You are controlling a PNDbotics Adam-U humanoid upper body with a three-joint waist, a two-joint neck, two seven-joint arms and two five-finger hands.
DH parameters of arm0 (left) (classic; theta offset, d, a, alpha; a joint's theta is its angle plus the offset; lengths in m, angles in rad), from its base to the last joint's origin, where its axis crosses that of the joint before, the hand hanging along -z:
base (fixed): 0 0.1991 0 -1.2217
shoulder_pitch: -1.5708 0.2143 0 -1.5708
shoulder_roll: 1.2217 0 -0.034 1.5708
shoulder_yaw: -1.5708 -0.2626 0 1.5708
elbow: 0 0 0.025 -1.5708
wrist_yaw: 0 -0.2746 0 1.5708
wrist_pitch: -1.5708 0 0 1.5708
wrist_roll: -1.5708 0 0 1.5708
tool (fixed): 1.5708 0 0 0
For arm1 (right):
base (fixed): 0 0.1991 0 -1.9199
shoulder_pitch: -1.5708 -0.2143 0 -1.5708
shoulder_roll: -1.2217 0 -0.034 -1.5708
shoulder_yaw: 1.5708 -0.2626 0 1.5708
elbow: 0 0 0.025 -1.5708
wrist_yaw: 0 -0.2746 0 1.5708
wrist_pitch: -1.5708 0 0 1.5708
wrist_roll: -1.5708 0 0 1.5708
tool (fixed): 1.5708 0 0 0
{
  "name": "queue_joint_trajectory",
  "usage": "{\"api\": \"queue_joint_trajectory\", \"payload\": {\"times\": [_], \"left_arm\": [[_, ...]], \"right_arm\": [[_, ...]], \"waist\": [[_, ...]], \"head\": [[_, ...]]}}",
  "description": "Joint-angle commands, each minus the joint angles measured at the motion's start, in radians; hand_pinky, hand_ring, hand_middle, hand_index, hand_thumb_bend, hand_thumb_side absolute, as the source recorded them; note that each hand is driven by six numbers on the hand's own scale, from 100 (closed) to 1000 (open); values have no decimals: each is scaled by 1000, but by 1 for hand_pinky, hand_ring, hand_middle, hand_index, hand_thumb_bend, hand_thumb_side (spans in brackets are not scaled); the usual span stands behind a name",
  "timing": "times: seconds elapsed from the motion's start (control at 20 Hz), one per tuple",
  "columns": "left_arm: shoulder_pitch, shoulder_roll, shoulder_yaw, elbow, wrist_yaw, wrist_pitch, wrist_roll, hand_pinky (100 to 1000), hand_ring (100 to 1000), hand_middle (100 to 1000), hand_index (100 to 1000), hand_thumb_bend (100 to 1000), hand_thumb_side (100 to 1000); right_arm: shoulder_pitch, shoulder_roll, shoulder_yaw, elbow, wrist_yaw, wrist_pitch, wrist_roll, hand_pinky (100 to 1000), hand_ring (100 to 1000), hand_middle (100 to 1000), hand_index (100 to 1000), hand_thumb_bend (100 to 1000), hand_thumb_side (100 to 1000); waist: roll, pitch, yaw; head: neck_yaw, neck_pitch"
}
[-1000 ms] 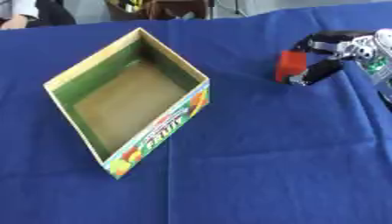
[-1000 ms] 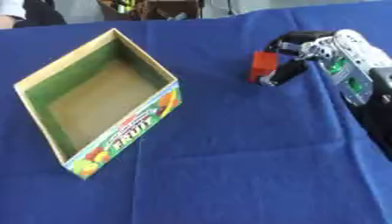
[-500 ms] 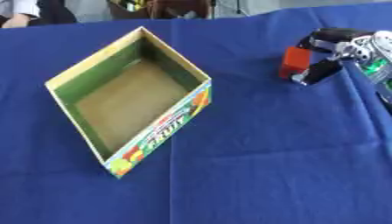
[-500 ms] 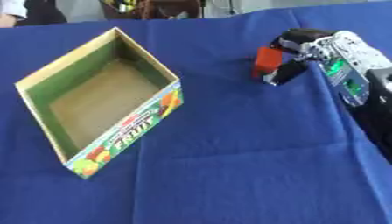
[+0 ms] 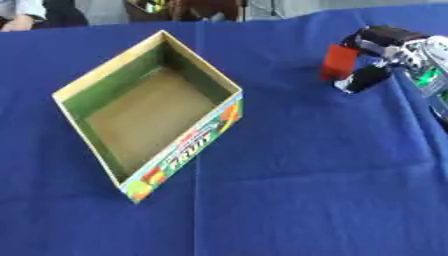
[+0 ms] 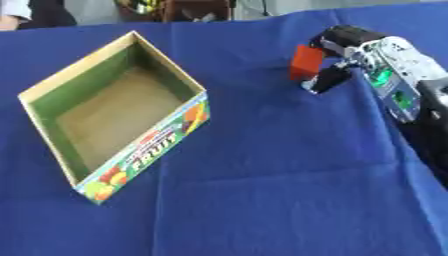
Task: Pick up objects on the table and place them in the box.
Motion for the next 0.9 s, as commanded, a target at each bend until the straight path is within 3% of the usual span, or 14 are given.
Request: {"api": "queue_joint_trajectory", "payload": {"times": [0.05, 0.25, 0.45, 0.75, 0.8, 0.9], "left_arm": [[-5, 21, 7, -18, 0, -3, 5, 622, 829, 804, 925, 100, 1000], [-3, 23, 6, -18, 0, -2, 4, 622, 829, 804, 925, 100, 1000], [-4, 25, 4, -18, 1, -2, 2, 623, 829, 805, 925, 100, 1000], [-8, 25, 0, -18, 4, -3, -2, 623, 829, 805, 923, 100, 1000], [-9, 25, -1, -18, 5, -4, -3, 623, 829, 805, 923, 100, 1000], [-12, 24, -3, -18, 6, -4, -5, 623, 829, 805, 922, 100, 1000]], "right_arm": [[-34, -45, -32, -114, -56, 24, -24, 680, 718, 424, 488, 100, 455], [-69, -45, -41, -245, -119, 62, -28, 650, 694, 408, 471, 100, 466], [-117, -18, -17, -316, -160, 86, -6, 641, 679, 407, 470, 100, 468], [-218, 92, 35, -328, -169, 93, 33, 605, 626, 404, 469, 100, 471], [-234, 115, 44, -321, -168, 91, 38, 600, 617, 403, 468, 100, 507], [-257, 154, 59, -304, -163, 86, 47, 600, 617, 403, 468, 100, 472]], "waist": [[-6, -28, -1], [-11, -36, -1], [-16, -44, 3], [-22, -52, 18], [-23, -53, 22], [-25, -52, 28]], "head": [[10, -7], [11, -4], [9, -1], [-5, -3], [-8, -4], [-13, -5]]}}
